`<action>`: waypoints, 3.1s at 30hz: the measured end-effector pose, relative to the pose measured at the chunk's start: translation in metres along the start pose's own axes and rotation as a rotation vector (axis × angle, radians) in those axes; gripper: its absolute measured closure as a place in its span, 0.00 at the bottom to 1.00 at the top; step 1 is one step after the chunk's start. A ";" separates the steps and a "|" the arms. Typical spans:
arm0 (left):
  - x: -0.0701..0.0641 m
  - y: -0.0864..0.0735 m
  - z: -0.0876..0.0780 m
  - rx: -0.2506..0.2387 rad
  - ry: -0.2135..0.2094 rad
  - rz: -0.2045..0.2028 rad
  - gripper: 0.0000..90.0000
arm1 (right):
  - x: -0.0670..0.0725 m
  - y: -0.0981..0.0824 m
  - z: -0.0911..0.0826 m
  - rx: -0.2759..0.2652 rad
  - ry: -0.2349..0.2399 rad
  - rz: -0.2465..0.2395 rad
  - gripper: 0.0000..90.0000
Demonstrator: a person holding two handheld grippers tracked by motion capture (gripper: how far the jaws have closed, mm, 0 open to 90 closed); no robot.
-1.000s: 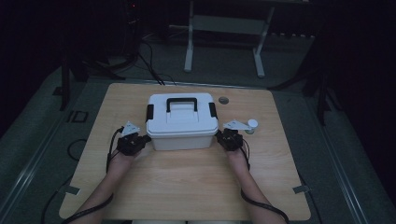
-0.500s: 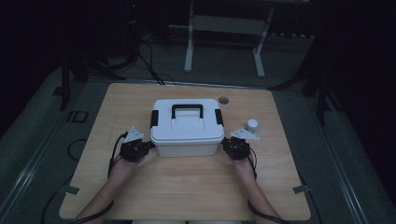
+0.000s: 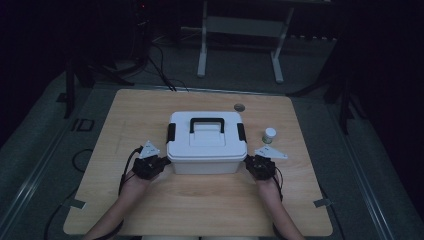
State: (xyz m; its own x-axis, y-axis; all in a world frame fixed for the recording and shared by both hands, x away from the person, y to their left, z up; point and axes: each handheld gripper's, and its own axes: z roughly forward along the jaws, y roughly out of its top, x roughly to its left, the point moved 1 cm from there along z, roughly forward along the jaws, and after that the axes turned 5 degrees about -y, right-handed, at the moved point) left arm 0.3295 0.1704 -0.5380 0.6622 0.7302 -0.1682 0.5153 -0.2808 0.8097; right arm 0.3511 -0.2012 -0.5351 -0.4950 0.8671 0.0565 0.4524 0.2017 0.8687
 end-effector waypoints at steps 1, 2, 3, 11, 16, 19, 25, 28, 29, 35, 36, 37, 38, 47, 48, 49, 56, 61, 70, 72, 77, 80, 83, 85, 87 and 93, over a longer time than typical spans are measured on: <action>-0.001 -0.001 -0.001 0.000 -0.001 0.002 0.99 | 0.000 -0.001 -0.002 0.002 0.004 0.004 1.00; -0.001 -0.001 -0.001 -0.001 -0.003 -0.001 0.99 | 0.001 -0.002 -0.003 0.003 0.009 0.005 1.00; -0.001 -0.002 -0.002 -0.004 -0.008 -0.008 0.99 | 0.001 -0.003 -0.005 0.003 0.012 0.007 1.00; -0.008 -0.007 -0.006 -0.004 -0.017 0.002 0.99 | 0.004 -0.010 -0.014 -0.008 0.026 0.004 1.00; -0.010 -0.010 -0.010 0.000 -0.022 -0.003 0.99 | 0.007 -0.013 -0.019 -0.007 0.041 0.004 1.00; -0.013 -0.012 -0.013 0.008 -0.024 0.014 0.99 | 0.009 -0.016 -0.022 -0.008 0.049 0.011 1.00; -0.013 -0.015 -0.016 0.000 -0.032 0.002 0.99 | 0.011 -0.016 -0.023 -0.009 0.059 0.017 1.00; -0.012 -0.016 -0.017 -0.009 -0.040 -0.002 0.99 | 0.011 -0.016 -0.023 -0.009 0.064 0.005 1.00; -0.012 -0.016 -0.017 -0.009 -0.040 -0.003 0.99 | 0.010 -0.016 -0.022 -0.008 0.064 0.008 1.00; -0.003 -0.021 -0.018 -0.011 -0.065 0.004 0.83 | 0.003 -0.017 -0.021 -0.008 0.040 0.016 0.78; -0.002 -0.023 -0.018 0.005 -0.066 0.007 0.83 | 0.003 -0.017 -0.021 -0.008 0.040 0.016 0.78; -0.001 -0.025 -0.018 0.032 -0.054 0.014 0.77 | 0.002 -0.017 -0.021 -0.003 0.036 0.013 0.76; 0.000 -0.028 -0.018 0.044 -0.063 0.012 0.73 | -0.001 -0.018 -0.021 0.000 0.036 0.008 0.70; 0.010 -0.031 -0.023 0.070 -0.083 0.001 0.36 | -0.022 -0.025 -0.019 0.042 0.081 0.050 0.19; 0.012 -0.031 -0.023 0.080 -0.082 0.000 0.32 | -0.023 -0.026 -0.019 0.038 0.083 0.048 0.19; 0.013 -0.031 -0.024 0.086 -0.090 -0.003 0.30 | -0.023 -0.026 -0.020 0.043 0.076 0.018 0.18; 0.029 -0.034 -0.033 0.107 -0.108 0.002 0.27 | -0.033 -0.027 -0.031 0.046 0.132 -0.009 0.16; 0.035 -0.028 -0.042 0.123 -0.118 0.006 0.27 | -0.037 -0.029 -0.046 0.041 0.137 -0.019 0.16; 0.036 -0.012 -0.060 0.126 -0.173 0.041 0.28 | -0.047 -0.039 -0.064 0.061 0.125 0.006 0.16; 0.036 -0.005 -0.065 0.111 -0.180 0.056 0.28 | -0.049 -0.042 -0.066 0.074 0.121 0.007 0.16; 0.033 0.015 -0.076 0.079 -0.198 0.085 0.28 | -0.052 -0.047 -0.068 0.077 0.124 0.024 0.16; 0.031 0.028 -0.082 0.061 -0.202 0.105 0.28 | -0.053 -0.048 -0.068 0.079 0.122 0.026 0.16; 0.029 0.040 -0.086 0.048 -0.204 0.120 0.28 | -0.054 -0.049 -0.068 0.081 0.128 0.037 0.16; 0.027 0.049 -0.088 0.038 -0.206 0.132 0.28 | -0.055 -0.049 -0.067 0.081 0.124 0.040 0.16; 0.025 0.058 -0.089 0.027 -0.210 0.148 0.28 | -0.056 -0.050 -0.067 0.076 0.124 0.052 0.16; 0.018 0.083 -0.084 0.042 -0.210 0.191 0.28 | -0.057 -0.050 -0.068 0.073 0.121 0.063 0.16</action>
State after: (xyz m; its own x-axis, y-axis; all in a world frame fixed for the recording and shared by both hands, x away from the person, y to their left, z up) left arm 0.3390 0.2128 -0.4265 0.8454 0.5179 -0.1306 0.3891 -0.4298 0.8148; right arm 0.3065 -0.2915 -0.5485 -0.5472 0.8190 0.1726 0.5361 0.1847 0.8237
